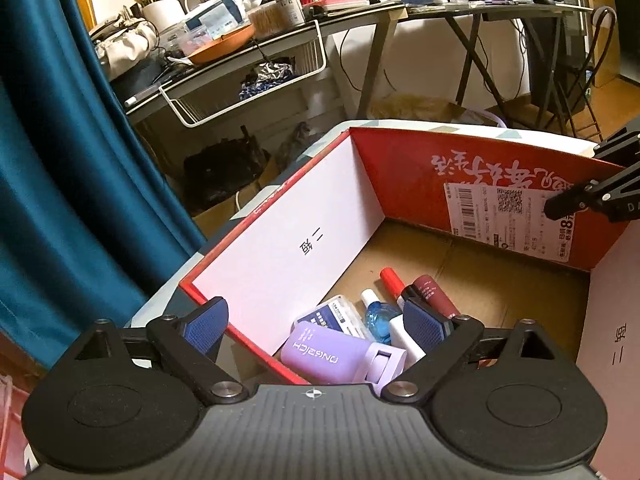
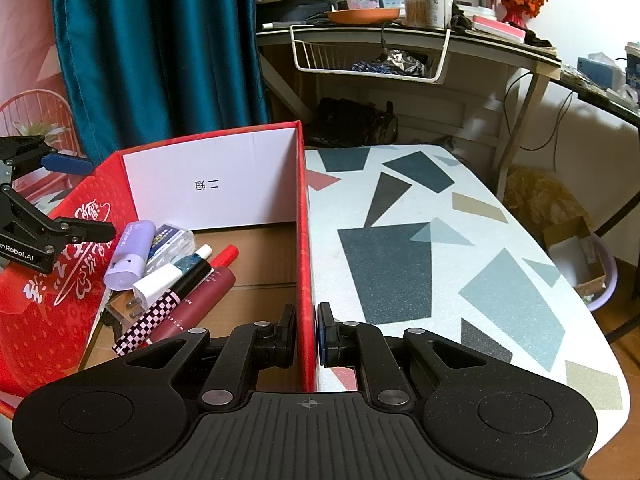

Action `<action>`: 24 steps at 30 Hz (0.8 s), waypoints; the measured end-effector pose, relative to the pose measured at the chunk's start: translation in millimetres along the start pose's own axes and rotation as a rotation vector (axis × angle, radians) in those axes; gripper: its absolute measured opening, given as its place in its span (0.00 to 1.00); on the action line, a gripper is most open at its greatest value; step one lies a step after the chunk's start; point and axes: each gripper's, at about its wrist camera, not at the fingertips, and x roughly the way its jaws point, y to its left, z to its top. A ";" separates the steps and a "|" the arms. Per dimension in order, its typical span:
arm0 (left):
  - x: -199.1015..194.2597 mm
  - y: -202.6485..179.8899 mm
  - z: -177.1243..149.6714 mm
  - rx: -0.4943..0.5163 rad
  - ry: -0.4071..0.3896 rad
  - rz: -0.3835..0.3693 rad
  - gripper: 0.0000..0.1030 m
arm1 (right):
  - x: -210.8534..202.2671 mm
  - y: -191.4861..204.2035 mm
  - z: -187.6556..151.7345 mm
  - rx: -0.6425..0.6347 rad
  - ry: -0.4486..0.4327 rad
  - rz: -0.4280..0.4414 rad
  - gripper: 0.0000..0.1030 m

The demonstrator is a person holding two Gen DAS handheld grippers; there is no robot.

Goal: Organize rigid objects

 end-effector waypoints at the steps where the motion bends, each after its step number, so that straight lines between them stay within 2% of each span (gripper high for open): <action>1: -0.5 -0.7 -0.3 0.001 -0.001 0.002 0.93 | -0.1 -0.2 0.1 -0.001 -0.001 0.000 0.10; 7: -11.6 1.7 -1.7 -0.041 0.004 -0.012 0.93 | 0.6 -0.6 2.0 0.000 0.010 0.000 0.10; 9: -18.8 5.1 -1.4 -0.090 -0.001 -0.001 0.93 | -0.5 -1.2 4.1 0.000 0.014 0.000 0.11; 11: -33.4 13.8 -2.3 -0.194 -0.029 0.000 0.95 | -3.4 -1.1 8.4 -0.010 0.010 -0.003 0.15; 14: -58.2 28.4 -4.6 -0.363 -0.063 0.023 0.97 | -12.0 -3.7 18.6 -0.009 -0.018 -0.002 0.29; 16: -74.1 35.5 -3.9 -0.447 -0.053 0.081 0.98 | -18.8 -3.8 25.7 -0.013 -0.036 -0.002 0.45; 17: -82.4 38.2 -2.2 -0.477 -0.040 0.124 0.98 | -22.2 -3.5 29.1 -0.015 -0.043 -0.002 0.50; 18: -90.2 40.8 -0.6 -0.489 -0.041 0.153 0.98 | -26.7 -2.5 32.6 -0.017 -0.056 -0.003 0.61; 19: -102.1 43.3 -0.1 -0.498 -0.061 0.178 0.99 | -32.3 -1.2 36.4 -0.018 -0.072 0.000 0.69; 20: -113.3 45.2 0.4 -0.509 -0.085 0.202 1.00 | -37.1 -0.1 40.3 -0.022 -0.088 0.007 0.73; 21: -124.4 46.8 0.4 -0.525 -0.107 0.229 1.00 | -42.7 1.4 45.1 -0.027 -0.101 0.013 0.83; 22: -134.5 49.2 1.1 -0.541 -0.121 0.252 1.00 | -48.3 3.5 50.1 -0.031 -0.113 0.015 0.99; 24: -154.6 51.4 2.8 -0.581 -0.133 0.326 1.00 | -60.8 8.0 60.1 -0.036 -0.139 0.018 1.00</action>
